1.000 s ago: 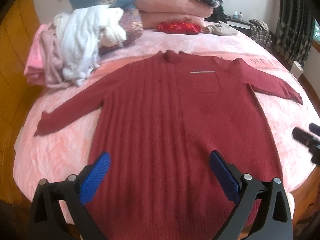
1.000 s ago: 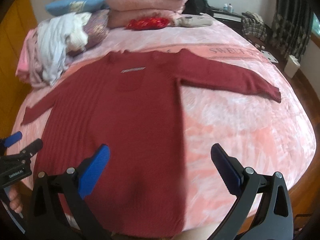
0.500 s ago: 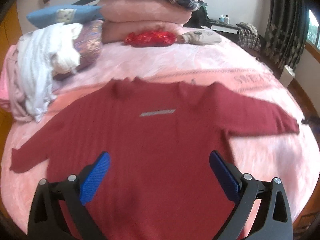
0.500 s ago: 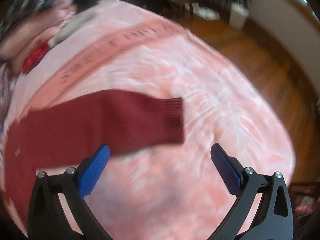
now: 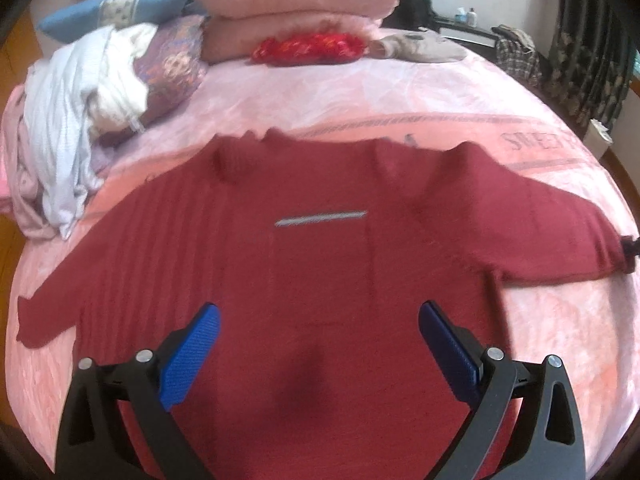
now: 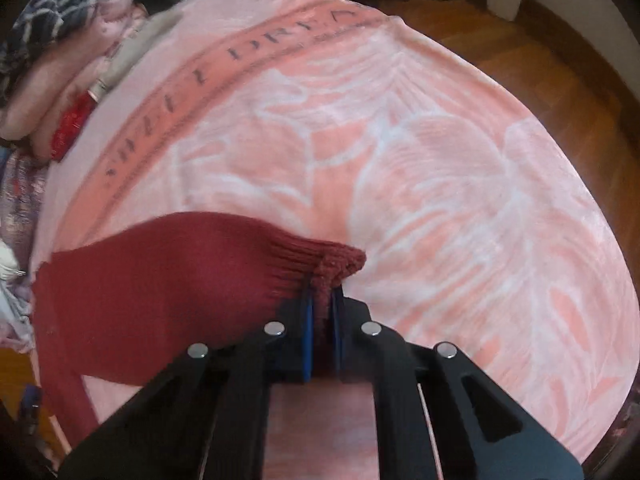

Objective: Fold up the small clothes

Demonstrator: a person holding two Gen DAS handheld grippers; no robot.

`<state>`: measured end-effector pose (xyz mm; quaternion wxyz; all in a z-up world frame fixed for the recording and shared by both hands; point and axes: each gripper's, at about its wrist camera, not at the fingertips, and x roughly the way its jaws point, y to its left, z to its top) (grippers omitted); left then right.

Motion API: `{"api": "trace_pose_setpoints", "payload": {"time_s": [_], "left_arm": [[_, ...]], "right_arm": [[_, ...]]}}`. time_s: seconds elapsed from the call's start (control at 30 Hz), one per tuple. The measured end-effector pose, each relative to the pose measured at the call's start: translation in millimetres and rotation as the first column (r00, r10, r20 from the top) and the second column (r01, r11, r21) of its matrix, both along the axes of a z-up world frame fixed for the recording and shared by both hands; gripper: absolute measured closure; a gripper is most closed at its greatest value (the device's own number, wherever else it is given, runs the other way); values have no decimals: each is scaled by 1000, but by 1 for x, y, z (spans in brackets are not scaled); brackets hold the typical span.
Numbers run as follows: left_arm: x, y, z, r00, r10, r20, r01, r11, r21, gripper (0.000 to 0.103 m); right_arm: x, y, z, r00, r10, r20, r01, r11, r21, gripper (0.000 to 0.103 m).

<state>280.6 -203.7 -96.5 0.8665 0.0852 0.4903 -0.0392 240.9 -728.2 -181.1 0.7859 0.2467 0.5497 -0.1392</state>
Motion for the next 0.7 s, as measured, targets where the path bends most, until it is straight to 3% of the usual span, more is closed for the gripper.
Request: {"api": "trace_pose_setpoints", "payload": {"time_s": [0.1,0.2,0.3,0.37,0.53,0.63,0.7], "left_arm": [[-4,29,-4,1000,28,2,-28,999,24,4],[-8,59,-6,998,57,-3,-57,998,40,4],[-12,91,-5,995,95,-9,-95,995,44,4],[-14,111,-2,993,117,-11,-117,993,34,4],[-20,149,7,988,157,-10,-157,988,3,4],[-22,161,10,986,164,-5,-164,986,-8,4],[-21,164,9,987,159,-4,-159,987,-8,4]], "right_arm": [[0,22,35,998,19,58,-13,994,-111,97],[5,61,74,984,91,153,-69,987,-145,97],[21,144,111,941,270,205,-230,952,-201,97],[34,211,126,890,405,208,-352,902,-249,97],[69,376,118,739,653,164,-603,751,-270,97],[86,444,100,691,700,179,-677,714,-180,97],[100,475,86,686,707,169,-688,707,-163,97]]}}
